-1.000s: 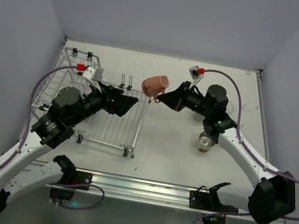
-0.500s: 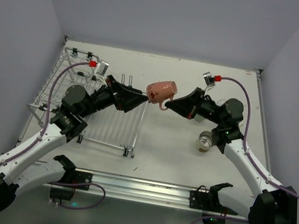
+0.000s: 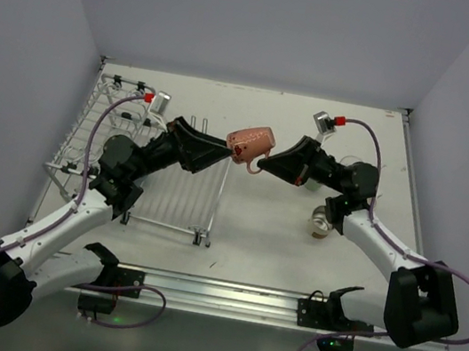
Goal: Unload the cups from the dish rack
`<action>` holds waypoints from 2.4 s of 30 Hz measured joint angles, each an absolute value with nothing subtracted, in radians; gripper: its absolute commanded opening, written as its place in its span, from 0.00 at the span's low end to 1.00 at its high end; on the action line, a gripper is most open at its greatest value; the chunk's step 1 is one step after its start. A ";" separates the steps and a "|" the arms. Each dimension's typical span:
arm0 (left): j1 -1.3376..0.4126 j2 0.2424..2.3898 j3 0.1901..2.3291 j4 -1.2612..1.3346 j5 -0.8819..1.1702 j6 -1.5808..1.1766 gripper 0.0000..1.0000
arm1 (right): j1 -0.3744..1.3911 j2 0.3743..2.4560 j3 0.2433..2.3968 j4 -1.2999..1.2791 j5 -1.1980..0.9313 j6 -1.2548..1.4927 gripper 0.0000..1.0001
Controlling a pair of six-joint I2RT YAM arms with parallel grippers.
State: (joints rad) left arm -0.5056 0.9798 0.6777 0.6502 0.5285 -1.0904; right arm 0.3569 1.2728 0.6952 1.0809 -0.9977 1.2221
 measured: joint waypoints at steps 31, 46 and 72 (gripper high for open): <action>-0.484 1.133 0.659 0.832 0.551 -1.299 0.48 | 0.351 1.437 0.698 1.302 -1.040 1.442 0.00; -0.489 1.165 0.753 0.721 0.587 -1.351 0.00 | 0.344 1.449 0.714 1.314 -1.059 1.451 0.00; -0.497 1.131 1.053 -0.225 0.294 -1.030 0.00 | 0.533 0.903 0.869 0.036 -0.599 0.514 0.99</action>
State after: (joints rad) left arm -0.4973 1.1313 1.0534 -0.2253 0.2939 -1.0302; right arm 0.5327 0.9031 0.8688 0.0360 -0.5991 0.5140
